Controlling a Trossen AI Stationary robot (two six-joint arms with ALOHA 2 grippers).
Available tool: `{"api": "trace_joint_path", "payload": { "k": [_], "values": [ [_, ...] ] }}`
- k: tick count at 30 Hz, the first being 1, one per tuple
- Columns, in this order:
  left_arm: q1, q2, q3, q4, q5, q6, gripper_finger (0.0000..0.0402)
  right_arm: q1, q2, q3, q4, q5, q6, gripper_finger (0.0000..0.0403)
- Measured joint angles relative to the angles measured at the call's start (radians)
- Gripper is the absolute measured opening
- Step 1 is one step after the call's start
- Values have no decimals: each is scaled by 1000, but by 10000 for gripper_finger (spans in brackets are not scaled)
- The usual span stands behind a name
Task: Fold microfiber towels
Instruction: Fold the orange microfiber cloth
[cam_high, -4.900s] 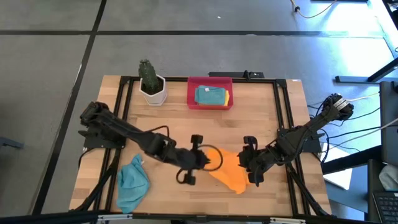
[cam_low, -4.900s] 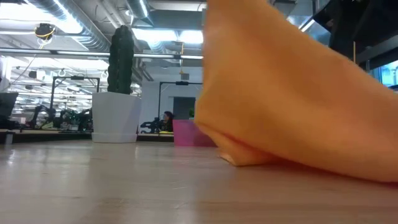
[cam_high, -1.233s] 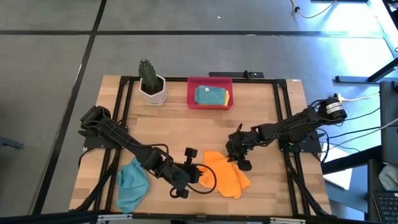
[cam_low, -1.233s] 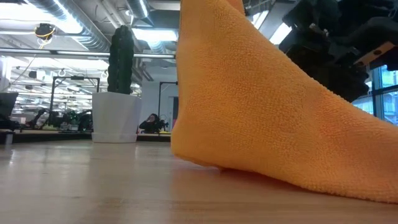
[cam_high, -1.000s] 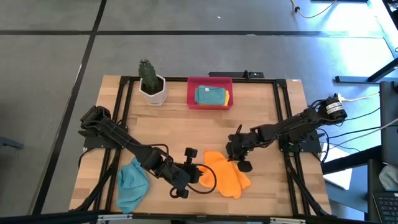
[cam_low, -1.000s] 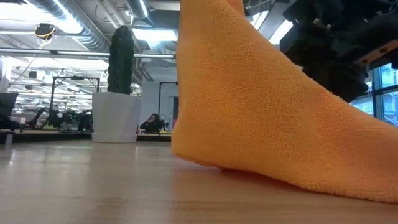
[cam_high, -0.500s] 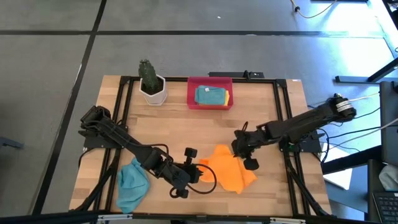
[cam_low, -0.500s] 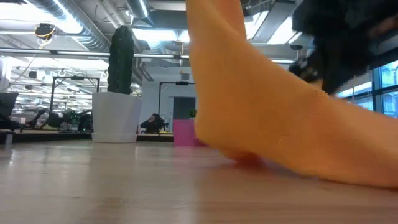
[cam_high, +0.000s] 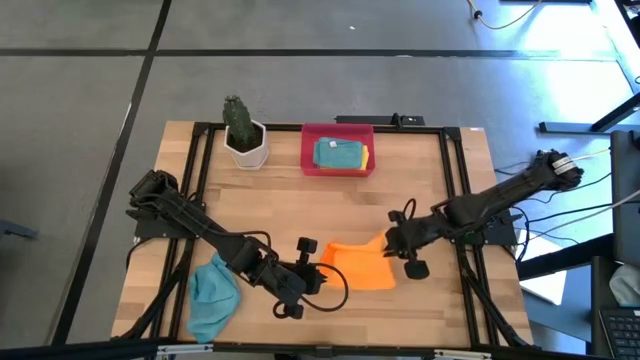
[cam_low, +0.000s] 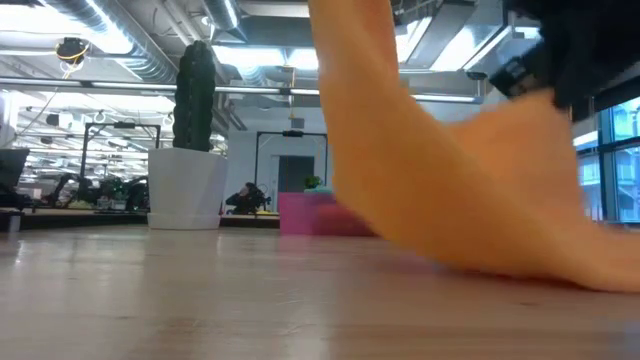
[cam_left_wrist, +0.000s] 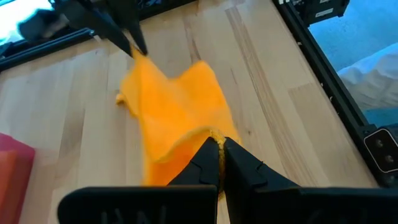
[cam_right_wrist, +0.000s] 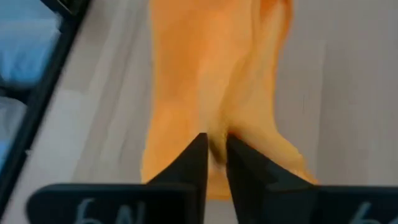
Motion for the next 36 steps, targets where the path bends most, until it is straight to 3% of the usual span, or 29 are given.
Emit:
{"api": "trace_joint_path", "payload": {
  "k": [8,15,23,33,36],
  "values": [
    [0,0,0,-3,0,0,0,39,101,-58,83,18,20,120],
    [0,0,0,-2,0,0,0,45,177,-58,159,21,79,149],
    [0,0,0,-1,0,-1,0,-63,251,-58,202,-18,197,168],
    [0,0,0,-3,0,-5,0,-222,251,-54,306,-63,-62,173],
    [0,0,0,-5,0,-4,0,-248,251,-54,326,-160,-48,173]
  ]
}}
